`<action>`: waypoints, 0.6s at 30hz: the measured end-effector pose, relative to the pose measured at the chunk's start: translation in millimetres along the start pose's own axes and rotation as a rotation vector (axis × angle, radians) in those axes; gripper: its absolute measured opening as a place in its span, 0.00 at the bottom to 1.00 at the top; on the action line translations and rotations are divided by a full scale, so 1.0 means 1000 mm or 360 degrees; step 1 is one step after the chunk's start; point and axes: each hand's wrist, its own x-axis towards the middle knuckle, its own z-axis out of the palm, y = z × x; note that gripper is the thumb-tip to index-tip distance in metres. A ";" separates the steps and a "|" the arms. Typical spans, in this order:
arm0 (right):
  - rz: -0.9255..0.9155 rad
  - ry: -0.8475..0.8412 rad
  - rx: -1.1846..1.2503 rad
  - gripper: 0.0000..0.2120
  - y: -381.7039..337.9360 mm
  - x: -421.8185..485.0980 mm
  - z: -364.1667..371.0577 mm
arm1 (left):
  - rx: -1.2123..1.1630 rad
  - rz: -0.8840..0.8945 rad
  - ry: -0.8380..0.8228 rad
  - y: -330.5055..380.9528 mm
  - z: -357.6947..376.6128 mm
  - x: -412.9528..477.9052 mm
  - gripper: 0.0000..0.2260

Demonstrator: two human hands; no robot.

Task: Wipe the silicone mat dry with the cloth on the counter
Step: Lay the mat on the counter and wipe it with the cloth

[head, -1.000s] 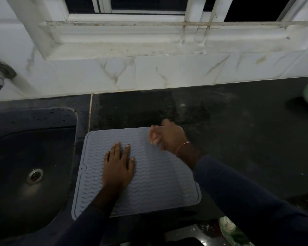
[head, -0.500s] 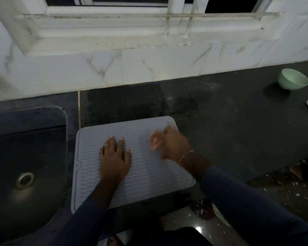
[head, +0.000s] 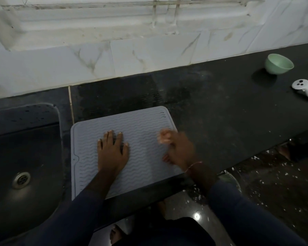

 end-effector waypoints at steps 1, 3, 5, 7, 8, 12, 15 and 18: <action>-0.0152 -0.0081 0.0021 0.19 -0.017 -0.015 0.022 | -0.0001 0.0033 -0.0004 0.000 0.001 -0.003 0.29; -0.0322 -0.0106 -0.0065 0.19 -0.041 -0.044 0.065 | 0.0048 0.0167 -0.0043 0.001 0.008 -0.009 0.30; -0.0345 -0.0073 -0.0142 0.22 -0.050 -0.058 0.088 | 0.0109 0.0247 -0.0099 -0.002 0.015 -0.016 0.30; -0.0312 -0.0072 -0.0228 0.21 -0.046 -0.055 0.086 | 0.0111 0.0210 -0.0080 0.000 0.015 -0.017 0.27; -0.0290 -0.0087 -0.0262 0.21 -0.040 -0.052 0.076 | 0.0102 0.0177 -0.0053 0.001 0.014 -0.017 0.27; -0.0013 -0.0011 -0.0451 0.22 0.015 -0.040 0.033 | 0.0062 0.0152 -0.0031 0.005 0.013 -0.018 0.27; 0.0323 0.0117 -0.0469 0.21 0.039 -0.032 0.009 | 0.0071 0.0148 -0.0039 0.001 0.014 -0.018 0.28; 0.0376 0.0232 -0.0285 0.18 0.023 -0.028 0.006 | 0.0088 0.0164 -0.0073 0.003 0.013 -0.018 0.29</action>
